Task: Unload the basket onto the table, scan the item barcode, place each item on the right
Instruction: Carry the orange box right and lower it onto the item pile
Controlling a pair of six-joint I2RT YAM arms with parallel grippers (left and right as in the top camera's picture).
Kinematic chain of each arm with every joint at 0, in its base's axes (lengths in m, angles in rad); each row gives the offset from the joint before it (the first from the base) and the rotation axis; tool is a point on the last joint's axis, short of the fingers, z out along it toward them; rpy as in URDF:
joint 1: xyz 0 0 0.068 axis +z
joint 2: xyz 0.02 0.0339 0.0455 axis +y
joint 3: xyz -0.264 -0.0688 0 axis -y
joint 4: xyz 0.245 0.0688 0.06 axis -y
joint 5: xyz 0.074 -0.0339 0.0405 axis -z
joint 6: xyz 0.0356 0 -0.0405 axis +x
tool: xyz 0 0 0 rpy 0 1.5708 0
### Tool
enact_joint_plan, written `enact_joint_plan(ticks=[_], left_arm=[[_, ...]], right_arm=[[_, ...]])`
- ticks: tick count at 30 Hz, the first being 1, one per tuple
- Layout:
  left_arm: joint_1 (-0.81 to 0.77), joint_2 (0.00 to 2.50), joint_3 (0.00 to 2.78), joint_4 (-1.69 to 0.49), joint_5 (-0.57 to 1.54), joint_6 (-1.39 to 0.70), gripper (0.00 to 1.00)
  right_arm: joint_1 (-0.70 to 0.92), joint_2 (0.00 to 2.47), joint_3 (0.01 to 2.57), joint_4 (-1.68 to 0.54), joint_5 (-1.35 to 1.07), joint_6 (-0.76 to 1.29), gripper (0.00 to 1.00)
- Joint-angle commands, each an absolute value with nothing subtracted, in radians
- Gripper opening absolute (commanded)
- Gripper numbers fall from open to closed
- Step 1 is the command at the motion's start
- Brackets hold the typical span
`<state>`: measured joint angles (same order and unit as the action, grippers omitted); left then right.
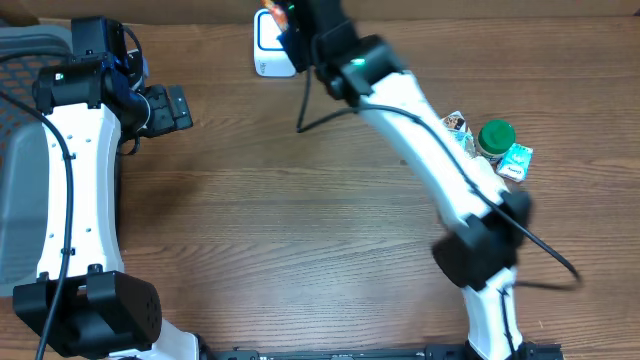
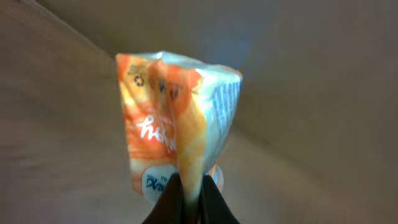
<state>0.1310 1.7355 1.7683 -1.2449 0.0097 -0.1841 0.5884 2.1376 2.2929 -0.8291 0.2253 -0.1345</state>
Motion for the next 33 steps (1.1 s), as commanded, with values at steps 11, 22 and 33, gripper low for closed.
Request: enact_joint_plan(ticks=[11,22,33], left_arm=[[0.131,1.741,1.775,-1.245,-0.001,-0.187,0.99],[0.131,1.741,1.775,-1.245,0.0,-0.187,0.99],[0.131,1.741,1.775,-1.245,-0.001,-0.187,0.99]], right_arm=[[0.472,1.94,2.286,-1.554,0.102,0.299,0.04],[0.384,1.94,1.803,-1.486,0.124,0.2,0.04],[0.286,1.94,1.497,-1.34,0.227,0.2,0.23]])
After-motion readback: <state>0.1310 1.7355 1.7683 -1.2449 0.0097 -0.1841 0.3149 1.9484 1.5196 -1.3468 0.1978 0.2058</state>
